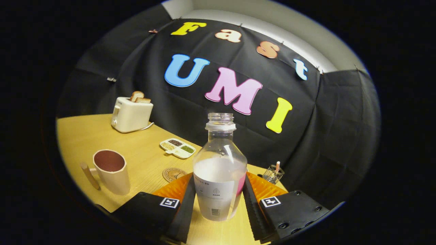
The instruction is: Take the bottle from table, then pour the juice into the cup, finally place the bottle on the coaster
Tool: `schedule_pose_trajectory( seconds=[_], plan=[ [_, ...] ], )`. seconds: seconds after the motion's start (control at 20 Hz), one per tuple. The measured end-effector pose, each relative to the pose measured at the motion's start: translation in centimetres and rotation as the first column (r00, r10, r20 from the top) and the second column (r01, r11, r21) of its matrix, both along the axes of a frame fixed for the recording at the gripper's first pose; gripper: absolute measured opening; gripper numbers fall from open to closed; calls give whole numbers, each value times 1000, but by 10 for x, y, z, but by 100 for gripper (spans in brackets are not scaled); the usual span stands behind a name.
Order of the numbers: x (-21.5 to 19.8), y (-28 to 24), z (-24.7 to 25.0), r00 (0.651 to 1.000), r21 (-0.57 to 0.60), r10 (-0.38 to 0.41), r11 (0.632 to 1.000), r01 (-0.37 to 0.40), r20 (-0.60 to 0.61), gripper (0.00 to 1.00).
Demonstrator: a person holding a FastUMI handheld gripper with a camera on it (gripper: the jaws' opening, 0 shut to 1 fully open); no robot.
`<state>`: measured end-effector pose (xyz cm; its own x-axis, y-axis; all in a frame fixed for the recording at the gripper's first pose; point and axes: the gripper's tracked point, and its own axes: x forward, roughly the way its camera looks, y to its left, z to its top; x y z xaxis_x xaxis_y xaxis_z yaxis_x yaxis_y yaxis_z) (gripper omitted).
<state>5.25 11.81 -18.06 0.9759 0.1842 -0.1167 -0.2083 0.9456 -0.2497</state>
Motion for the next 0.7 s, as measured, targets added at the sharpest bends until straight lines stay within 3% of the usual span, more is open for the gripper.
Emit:
schedule_pose_trajectory(
  seconds=[0.25,0.5,0.7],
  plan=[
    [-5,11,24,1000,-202,0,979,1,7,71],
    [-8,29,29,998,-421,45,907,-21,47,72],
    [-12,47,27,993,-562,104,826,-54,57,71]
  ],
)
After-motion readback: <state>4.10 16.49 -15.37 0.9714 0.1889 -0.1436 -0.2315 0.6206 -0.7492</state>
